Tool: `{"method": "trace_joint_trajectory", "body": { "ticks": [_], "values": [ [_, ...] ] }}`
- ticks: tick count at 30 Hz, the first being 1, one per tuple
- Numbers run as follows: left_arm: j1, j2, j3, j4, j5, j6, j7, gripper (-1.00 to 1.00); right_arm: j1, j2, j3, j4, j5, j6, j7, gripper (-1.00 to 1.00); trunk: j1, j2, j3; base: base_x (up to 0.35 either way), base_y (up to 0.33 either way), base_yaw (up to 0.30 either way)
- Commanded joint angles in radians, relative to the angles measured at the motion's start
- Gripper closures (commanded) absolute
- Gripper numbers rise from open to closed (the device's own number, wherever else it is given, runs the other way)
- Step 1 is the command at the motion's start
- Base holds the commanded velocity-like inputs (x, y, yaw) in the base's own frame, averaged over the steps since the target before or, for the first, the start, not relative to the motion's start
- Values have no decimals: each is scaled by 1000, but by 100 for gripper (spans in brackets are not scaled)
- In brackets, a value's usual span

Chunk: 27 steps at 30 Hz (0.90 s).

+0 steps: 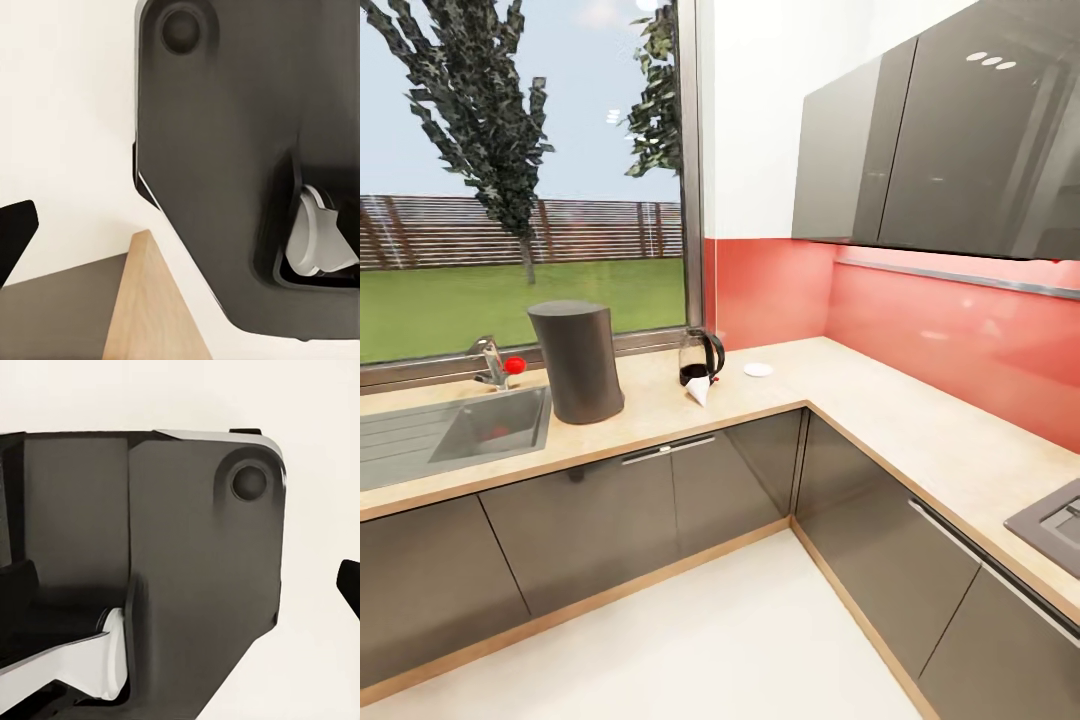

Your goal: Set up a coffee station on the kitchen countertop: keep the coffee maker on the countertop, move the bottle of coffee from the kitchen shelf to the counter next to the coffee maker, place a paper coffee filter on top of the coffee maker, put the saucer next to the coffee maker with the coffee cup on the saucer, and place the electric kettle next to the coffee maker.

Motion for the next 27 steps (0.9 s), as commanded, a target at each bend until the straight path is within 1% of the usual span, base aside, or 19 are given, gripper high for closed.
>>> {"method": "trace_joint_trajectory", "body": {
  "ticks": [1,8,12,18,27],
  "values": [
    [-1,0,-3,0,6,0,1,-100,0,0,0,-1,0,-2,0,-100,1,-2,-2,0,0,0],
    [-1,6,-7,-1,-3,0,-8,-100,0,-1,-1,-1,0,-2,0,-100,1,-2,-2,39,-5,1],
    [-2,8,-8,-2,-5,-1,-4,-100,-1,-1,-2,-1,0,-2,-1,-100,1,-2,-2,268,-124,123],
    [-4,8,-6,-2,-4,-3,-1,-100,-1,-1,-2,-1,1,-2,0,-100,1,-2,-2,286,-205,10],
    [-8,24,-7,-3,-6,-3,0,-100,0,-1,3,-14,4,-4,-4,-100,1,-2,-2,293,-177,236]
  ]
}}
